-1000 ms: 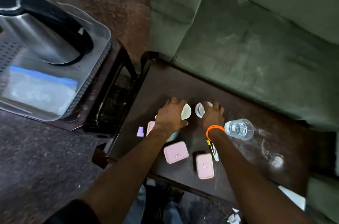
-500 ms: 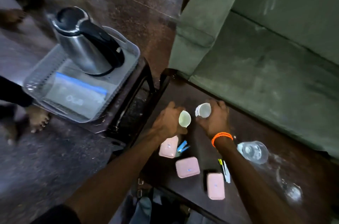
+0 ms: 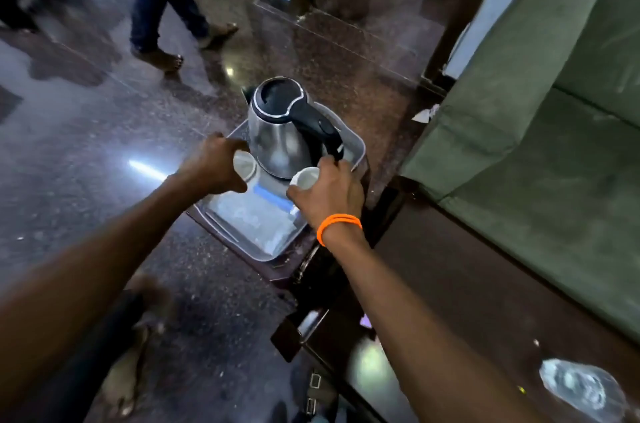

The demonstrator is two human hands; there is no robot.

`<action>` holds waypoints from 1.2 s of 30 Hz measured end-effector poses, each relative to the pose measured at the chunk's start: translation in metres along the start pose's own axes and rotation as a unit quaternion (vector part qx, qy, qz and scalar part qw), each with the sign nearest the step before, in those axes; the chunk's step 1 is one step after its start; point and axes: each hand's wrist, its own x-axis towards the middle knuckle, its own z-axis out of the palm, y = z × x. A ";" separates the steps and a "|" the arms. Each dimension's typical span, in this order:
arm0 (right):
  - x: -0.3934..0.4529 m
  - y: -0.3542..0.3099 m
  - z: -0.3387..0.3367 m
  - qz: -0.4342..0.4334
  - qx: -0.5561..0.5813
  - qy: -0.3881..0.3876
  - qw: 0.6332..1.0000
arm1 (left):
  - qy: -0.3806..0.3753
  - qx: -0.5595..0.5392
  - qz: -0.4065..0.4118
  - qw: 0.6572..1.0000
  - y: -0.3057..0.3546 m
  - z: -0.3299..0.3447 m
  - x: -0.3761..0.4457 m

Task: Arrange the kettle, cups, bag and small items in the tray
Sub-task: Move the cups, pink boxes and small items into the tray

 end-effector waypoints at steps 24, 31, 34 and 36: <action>-0.087 0.121 0.006 0.013 -0.146 0.062 0.987 | 0.220 -0.214 0.051 0.950 0.109 0.134 -0.084; -0.189 0.228 -0.009 0.209 -0.198 -0.060 0.956 | -0.148 -0.149 0.240 0.948 0.193 0.228 -0.144; -0.222 0.253 -0.005 0.291 -0.177 -0.088 0.936 | -0.201 0.014 0.294 0.934 0.207 0.259 -0.150; -0.237 0.265 0.000 0.318 -0.163 -0.106 0.928 | -0.210 0.053 0.301 0.929 0.213 0.272 -0.150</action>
